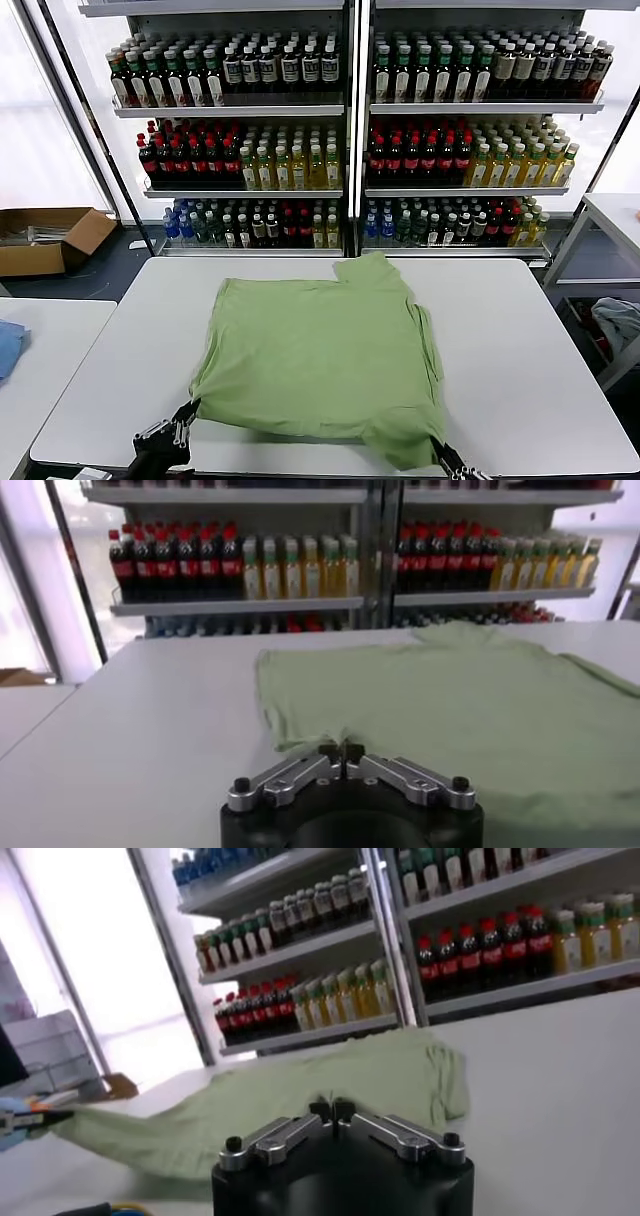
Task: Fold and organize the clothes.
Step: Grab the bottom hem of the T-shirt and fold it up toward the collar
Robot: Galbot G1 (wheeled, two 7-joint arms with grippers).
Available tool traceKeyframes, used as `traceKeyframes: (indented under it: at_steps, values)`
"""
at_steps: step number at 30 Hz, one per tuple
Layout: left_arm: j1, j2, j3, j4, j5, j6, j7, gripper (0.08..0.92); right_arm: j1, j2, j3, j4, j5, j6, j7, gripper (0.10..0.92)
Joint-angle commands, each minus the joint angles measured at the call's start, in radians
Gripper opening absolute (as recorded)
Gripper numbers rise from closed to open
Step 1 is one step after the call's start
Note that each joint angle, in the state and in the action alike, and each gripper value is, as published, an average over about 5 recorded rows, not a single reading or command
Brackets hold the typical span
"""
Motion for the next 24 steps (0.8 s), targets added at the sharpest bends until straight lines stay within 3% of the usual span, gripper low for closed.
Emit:
traceKeyframes:
  at_steps: [1, 13, 19, 24]
  values:
    - [-0.263, 0.051, 0.003, 0.112, -0.097, 0.029, 0.053, 0.087, 0.431, -0.065, -0.061, -0.034, 0.169, -0.142, 0.200, 0.108]
    - [-0.585, 0.069, 0.064, 0.379, -0.195, 0.103, 0.054, 0.087, 0.804, -0.189, -0.206, -0.368, 0.129, -0.189, 0.236, 0.108]
    - [-0.657, 0.069, 0.113, 0.490, -0.147, 0.098, 0.068, 0.087, 0.868, -0.186, -0.295, -0.514, 0.032, -0.202, 0.224, 0.108]
    - [-0.659, 0.057, 0.126, 0.540, -0.086, 0.090, 0.066, 0.099, 0.875, -0.182, -0.324, -0.527, -0.063, -0.269, 0.237, 0.120]
